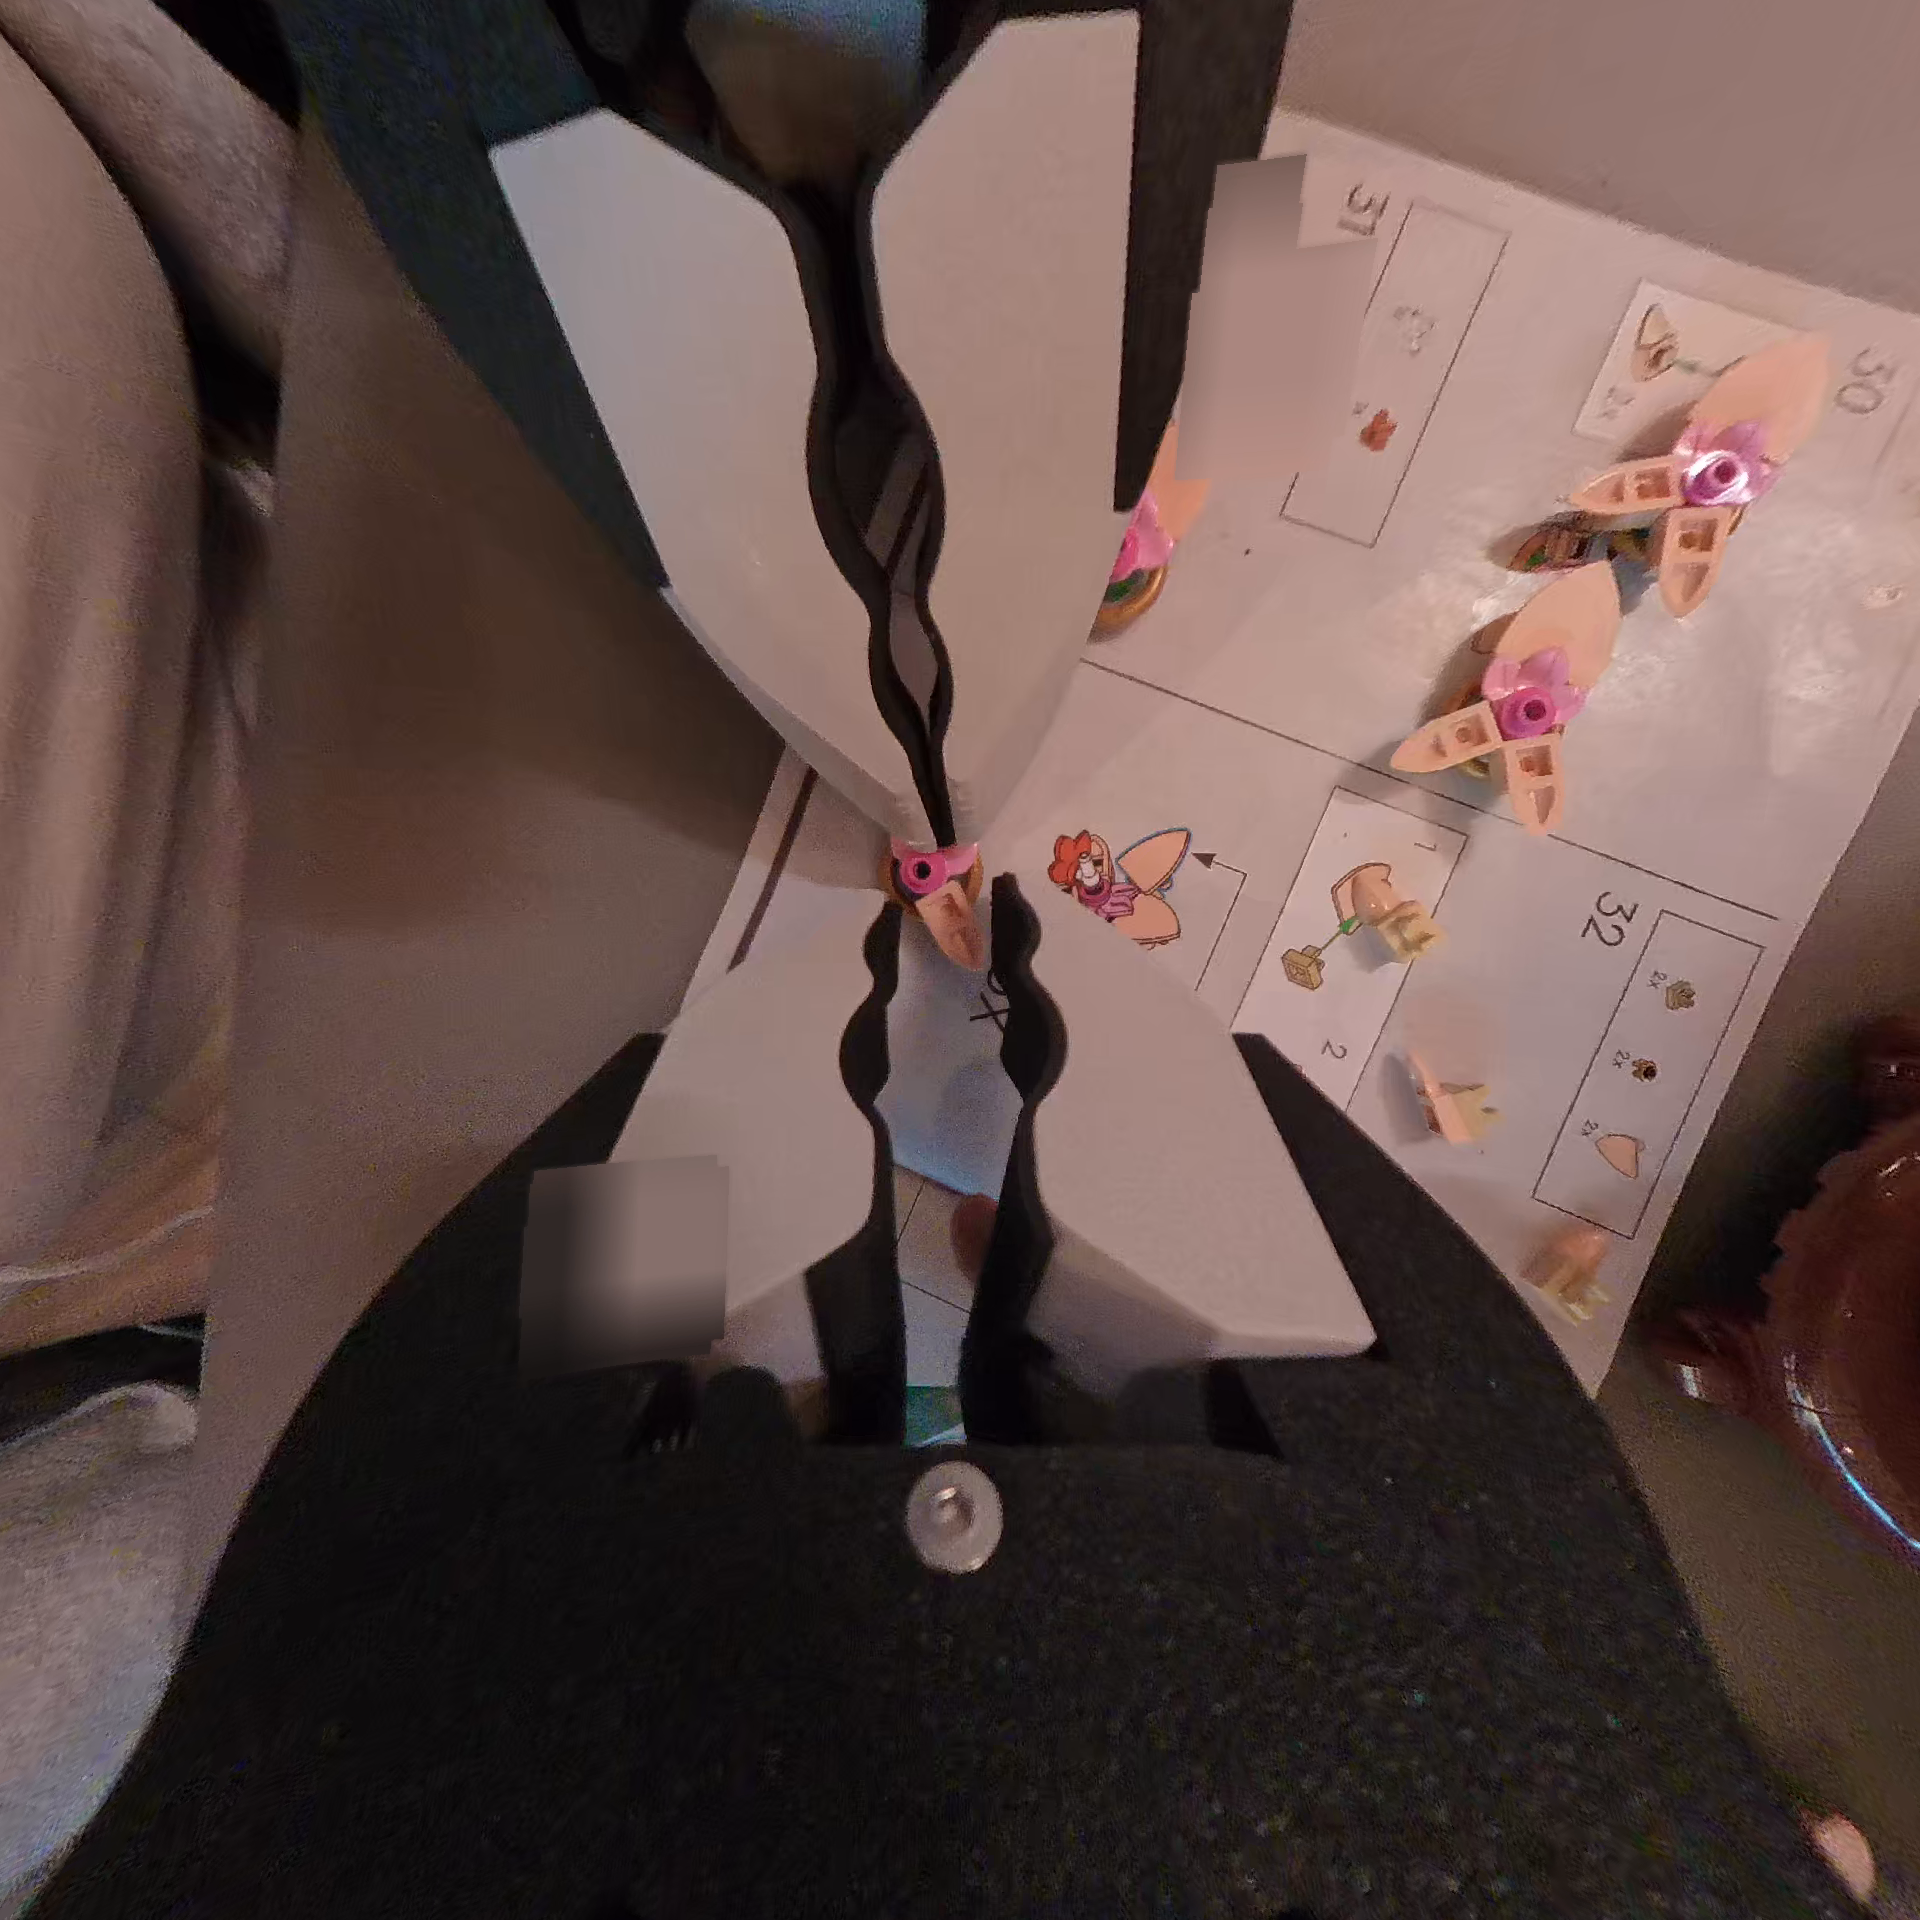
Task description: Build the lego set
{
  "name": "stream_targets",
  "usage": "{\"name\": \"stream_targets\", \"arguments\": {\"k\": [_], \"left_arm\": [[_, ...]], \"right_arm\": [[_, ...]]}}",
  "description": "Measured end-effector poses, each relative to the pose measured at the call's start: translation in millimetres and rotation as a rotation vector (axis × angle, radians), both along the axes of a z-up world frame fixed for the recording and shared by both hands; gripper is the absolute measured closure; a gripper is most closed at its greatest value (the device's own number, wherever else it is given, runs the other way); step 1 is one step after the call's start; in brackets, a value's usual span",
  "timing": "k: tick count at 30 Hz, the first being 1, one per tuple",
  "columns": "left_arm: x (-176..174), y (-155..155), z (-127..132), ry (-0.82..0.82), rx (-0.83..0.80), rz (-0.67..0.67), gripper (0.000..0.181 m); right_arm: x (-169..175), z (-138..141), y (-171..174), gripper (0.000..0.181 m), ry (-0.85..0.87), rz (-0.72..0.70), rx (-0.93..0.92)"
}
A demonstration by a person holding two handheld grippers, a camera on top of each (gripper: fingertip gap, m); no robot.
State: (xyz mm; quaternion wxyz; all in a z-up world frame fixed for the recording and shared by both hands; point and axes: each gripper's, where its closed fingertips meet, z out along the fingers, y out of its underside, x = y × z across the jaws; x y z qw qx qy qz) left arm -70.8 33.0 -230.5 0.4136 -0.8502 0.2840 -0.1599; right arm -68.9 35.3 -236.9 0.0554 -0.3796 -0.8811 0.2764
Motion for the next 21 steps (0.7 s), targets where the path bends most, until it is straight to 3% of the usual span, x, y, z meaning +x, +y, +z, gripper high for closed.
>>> {"name": "stream_targets", "arguments": {"k": [5, 12, 18, 21], "left_arm": [[-0.1, 0.1, 0.0, -0.006, -0.005, 0.0, 0.181], [-0.2, 0.4, 0.0, 0.005, 0.004, 0.003, 0.181], [-0.4, 0.8, 0.4, 0.02, 0.018, 0.009, 0.181], [-1.8, 1.4, 0.8, 0.006, 0.008, 0.019, 0.175]], "right_arm": [[-0.2, 4.6, 1.7, 0.175, 0.084, 0.042, -0.022], [0.2, 5.2, 2.0, 0.175, 0.083, 0.042, -0.042], [-23.0, 21.6, 58.1, 0.163, 0.198, -0.222, 0.031], [-37.8, 15.9, 64.2, 0.162, 0.211, -0.23, 0.055]]}}
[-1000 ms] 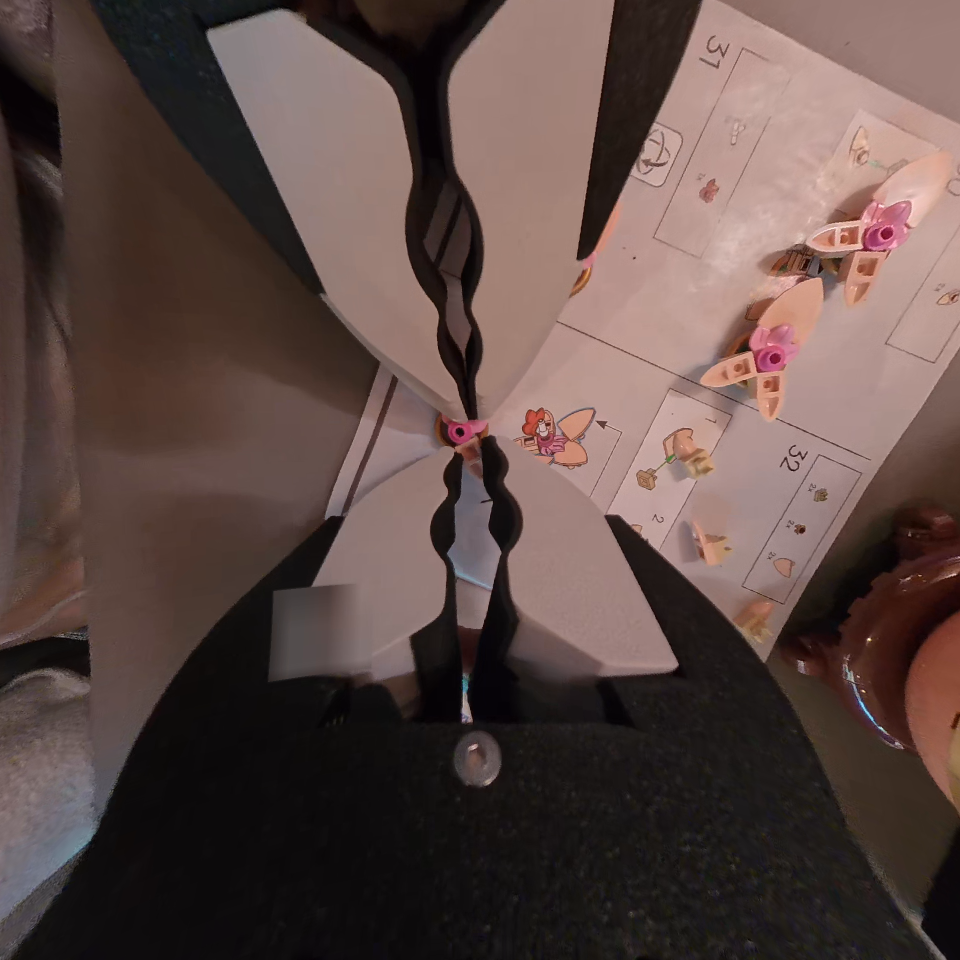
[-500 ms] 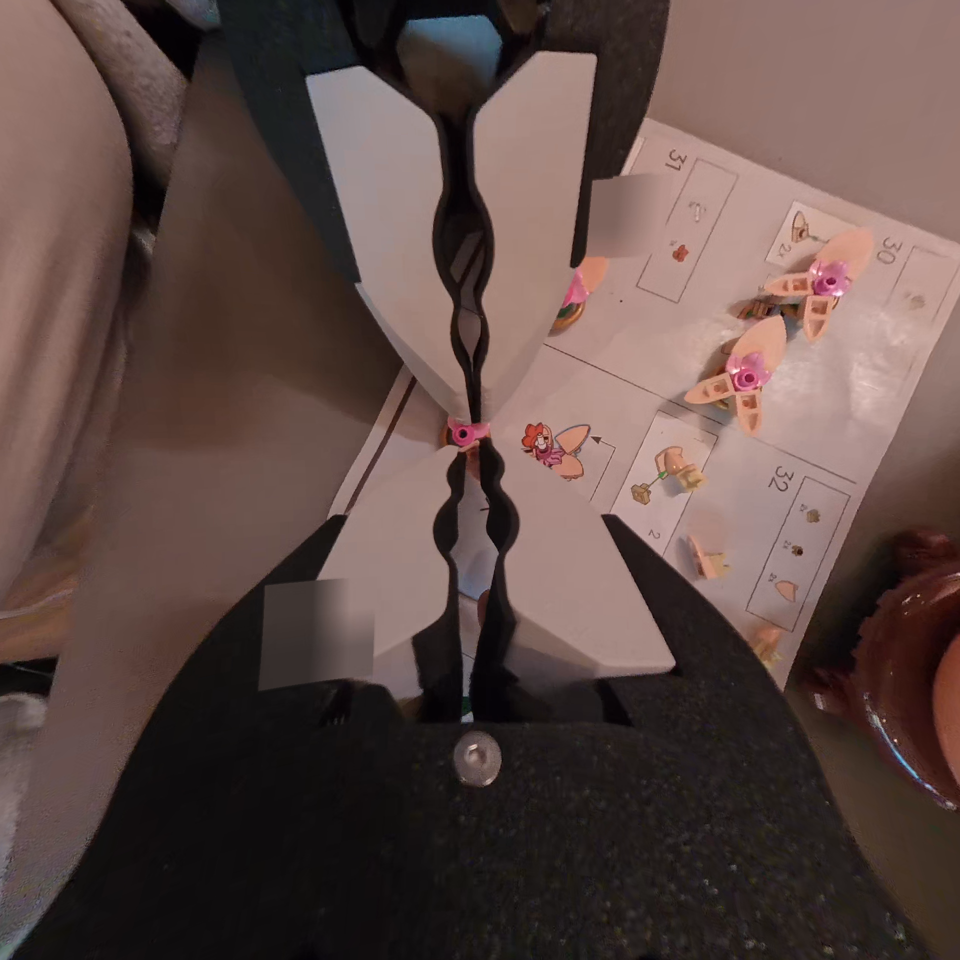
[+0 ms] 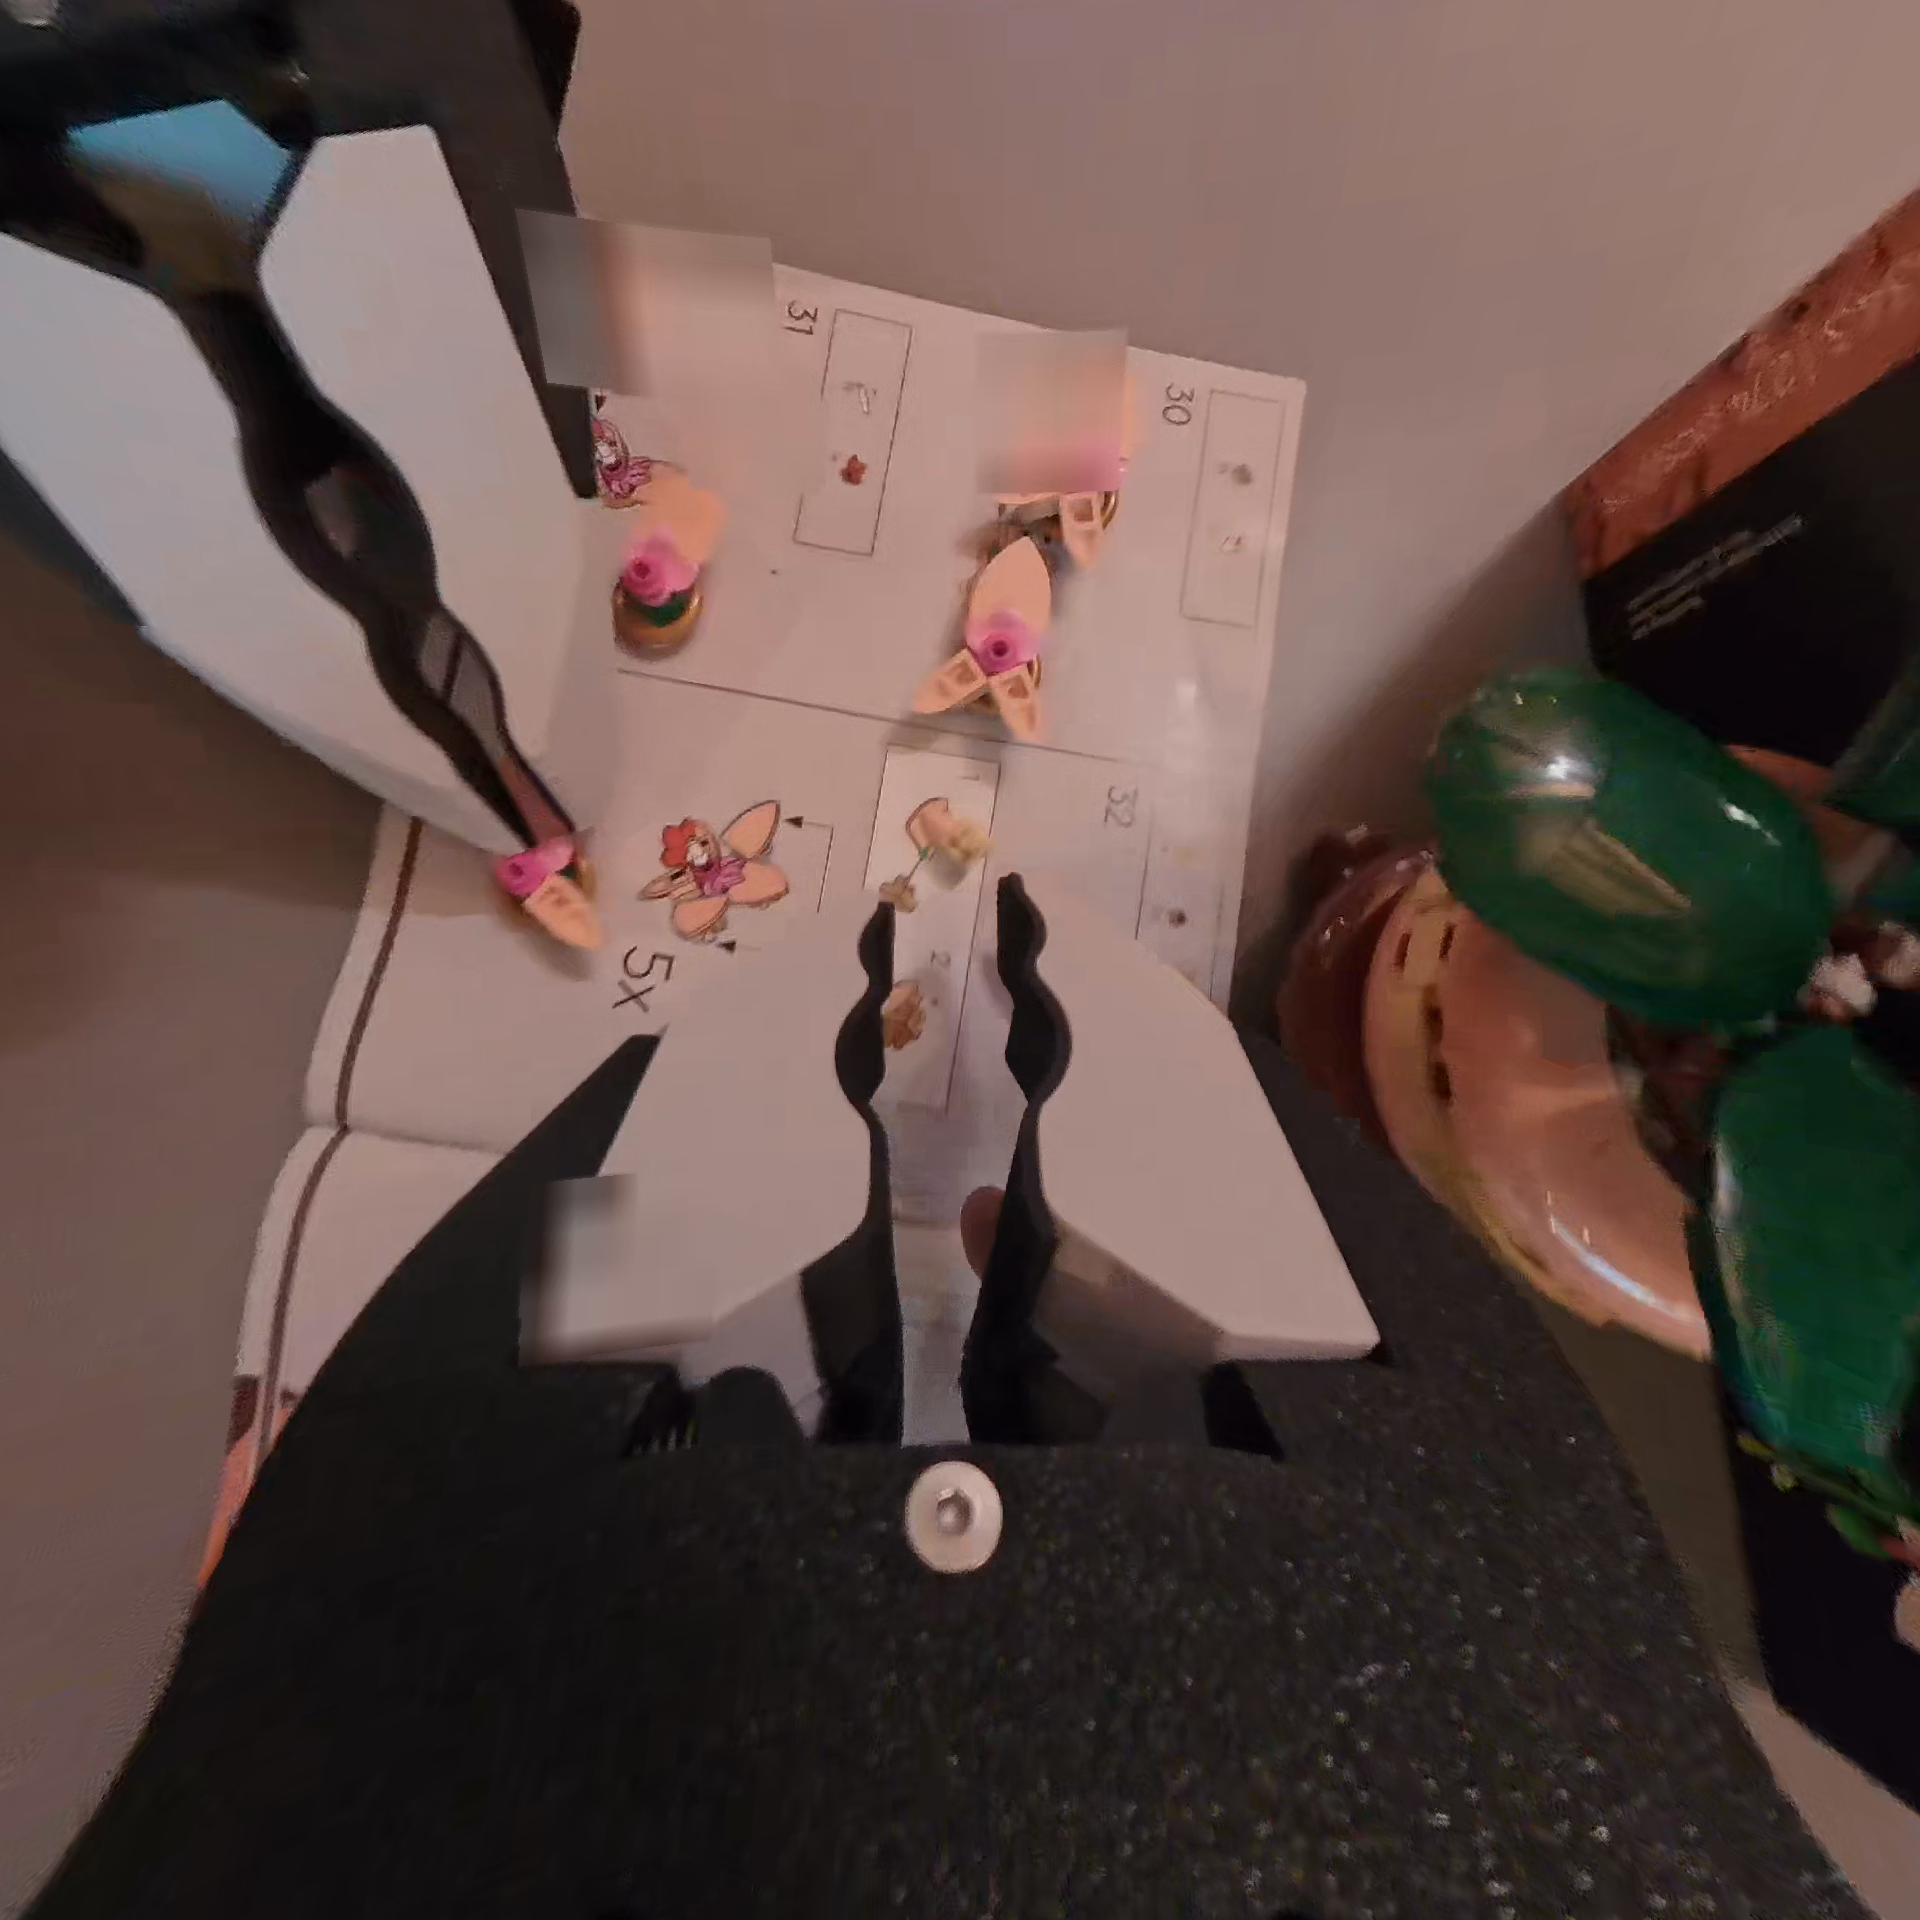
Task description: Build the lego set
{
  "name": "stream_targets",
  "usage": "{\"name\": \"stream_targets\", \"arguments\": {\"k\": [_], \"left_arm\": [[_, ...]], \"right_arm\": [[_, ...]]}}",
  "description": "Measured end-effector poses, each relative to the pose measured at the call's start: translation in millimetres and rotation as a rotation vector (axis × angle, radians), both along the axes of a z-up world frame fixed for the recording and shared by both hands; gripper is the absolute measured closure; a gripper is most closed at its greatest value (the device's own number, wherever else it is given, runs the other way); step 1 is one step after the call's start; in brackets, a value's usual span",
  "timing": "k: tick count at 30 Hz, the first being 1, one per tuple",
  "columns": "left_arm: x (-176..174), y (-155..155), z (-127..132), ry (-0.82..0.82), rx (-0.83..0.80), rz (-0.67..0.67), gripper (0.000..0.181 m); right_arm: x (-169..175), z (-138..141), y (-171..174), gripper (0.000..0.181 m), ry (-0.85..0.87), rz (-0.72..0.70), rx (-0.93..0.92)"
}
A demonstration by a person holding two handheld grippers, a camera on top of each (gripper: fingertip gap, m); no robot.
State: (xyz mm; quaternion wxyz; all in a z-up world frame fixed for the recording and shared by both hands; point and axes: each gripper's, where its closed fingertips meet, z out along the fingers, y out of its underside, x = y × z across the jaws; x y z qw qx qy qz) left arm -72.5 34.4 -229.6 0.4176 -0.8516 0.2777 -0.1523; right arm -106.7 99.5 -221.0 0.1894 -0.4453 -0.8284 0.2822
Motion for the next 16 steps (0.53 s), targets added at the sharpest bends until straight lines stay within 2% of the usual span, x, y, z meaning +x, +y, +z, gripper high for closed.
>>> {"name": "stream_targets", "arguments": {"k": [5, 8, 11, 13, 14, 16], "left_arm": [[0.1, -0.2, 3.5, -0.01, 0.019, 0.0, 0.17], [-1.5, 0.6, 7.2, -0.037, 0.028, 0.01, 0.167], [-3.3, 1.2, 14.0, -0.067, 0.06, 0.019, 0.166], [-9.5, 6.4, 25.4, -0.096, 0.127, 0.063, 0.157], [-15.2, 10.9, 33.9, -0.115, 0.179, 0.102, 0.151], [-27.6, 17.6, 55.0, -0.17, 0.297, 0.18, 0.151]], "right_arm": [[-13.0, -17.2, 0.3, 0.164, -0.057, 0.062, 0.088], [-16.7, -20.1, -2.1, 0.172, -0.063, 0.081, 0.078], [-14.6, -18.9, -5.1, 0.174, -0.056, 0.093, 0.05], [-12.5, -9.5, -10.4, 0.174, -0.033, 0.048, -0.077], [-11.4, 0.1, -15.4, 0.174, -0.015, 0.013, -0.199], [-9.8, 31.3, -29.1, 0.174, 0.045, -0.058, -0.548]]}}
